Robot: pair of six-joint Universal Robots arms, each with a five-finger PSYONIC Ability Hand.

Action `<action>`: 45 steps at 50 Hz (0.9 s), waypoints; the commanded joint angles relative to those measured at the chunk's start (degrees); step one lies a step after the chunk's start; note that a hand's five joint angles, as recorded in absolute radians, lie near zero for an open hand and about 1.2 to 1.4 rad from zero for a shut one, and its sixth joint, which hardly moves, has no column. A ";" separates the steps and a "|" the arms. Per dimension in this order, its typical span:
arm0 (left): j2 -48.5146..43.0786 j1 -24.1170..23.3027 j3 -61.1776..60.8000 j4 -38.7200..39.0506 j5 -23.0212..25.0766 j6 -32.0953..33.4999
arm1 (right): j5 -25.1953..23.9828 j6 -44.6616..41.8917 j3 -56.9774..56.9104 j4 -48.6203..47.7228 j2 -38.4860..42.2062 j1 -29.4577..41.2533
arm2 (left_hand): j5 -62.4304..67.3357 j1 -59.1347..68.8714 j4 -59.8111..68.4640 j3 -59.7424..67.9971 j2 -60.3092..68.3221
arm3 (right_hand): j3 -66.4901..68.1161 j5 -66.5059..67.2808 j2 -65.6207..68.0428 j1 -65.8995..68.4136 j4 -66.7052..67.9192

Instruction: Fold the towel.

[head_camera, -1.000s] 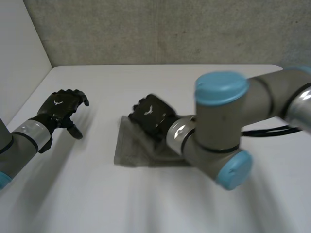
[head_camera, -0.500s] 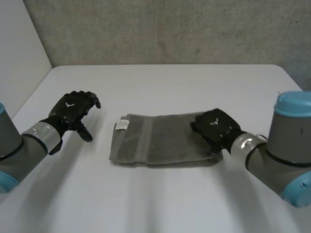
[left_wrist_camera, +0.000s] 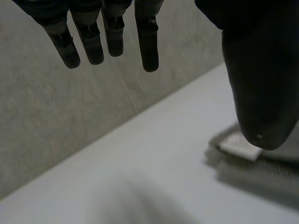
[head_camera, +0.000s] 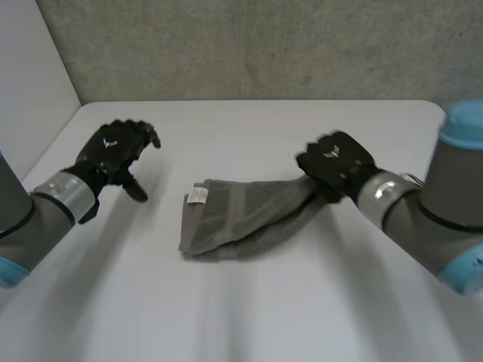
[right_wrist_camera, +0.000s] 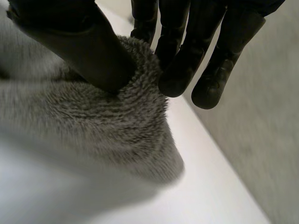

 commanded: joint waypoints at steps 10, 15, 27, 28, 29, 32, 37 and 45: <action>4.46 -0.90 6.13 0.96 -0.30 -18.94 | 0.97 1.06 -30.21 11.70 25.37 21.60 | -2.04 -3.50 -3.37 -3.00 -3.22 | -4.99 -4.96 -1.79 -3.12 -5.02; 3.41 -0.90 6.22 0.96 -0.39 -19.03 | 2.72 8.18 -30.03 10.64 25.02 21.16 | -2.04 -3.50 -3.37 -3.00 -3.22 | -45.87 -45.83 -42.67 -44.00 -45.90; -1.59 -5.54 9.47 0.43 -0.30 -20.34 | 6.50 16.61 -15.46 8.27 7.98 9.49 | -1.88 -3.33 -3.20 -2.84 -3.06 | -66.48 -66.44 -63.28 -64.60 -66.50; -2.65 -7.12 9.73 0.43 -0.30 -20.78 | 6.50 16.70 -14.57 8.18 7.45 8.26 | -1.88 -3.33 -3.20 -2.84 -3.06 | -66.48 -66.44 -63.28 -64.60 -66.50; -2.66 -7.14 9.73 0.43 -0.30 -20.78 | 6.50 16.70 -14.56 8.18 7.44 8.24 | -1.88 -3.33 -3.20 -2.84 -3.06 | -66.48 -66.44 -63.28 -64.60 -66.50; -4.94 -9.86 10.35 0.43 -0.30 -21.40 | 6.42 17.93 -14.12 8.18 7.62 6.57 | -1.71 -3.16 -3.03 -2.67 -2.89 | -66.48 -66.44 -63.28 -64.60 -66.50; -8.81 -13.99 10.96 0.52 -0.48 -21.05 | 5.71 22.24 -14.74 8.09 10.25 5.52 | -1.37 -2.83 -2.69 -2.33 -2.55 | -66.48 -66.44 -63.28 -64.60 -66.50; -12.15 -15.31 10.09 0.61 -0.48 -20.17 | 5.80 24.35 -17.37 8.09 14.82 5.52 | -0.70 -2.15 -2.02 -1.66 -1.88 | -66.48 -66.44 -63.28 -64.60 -66.50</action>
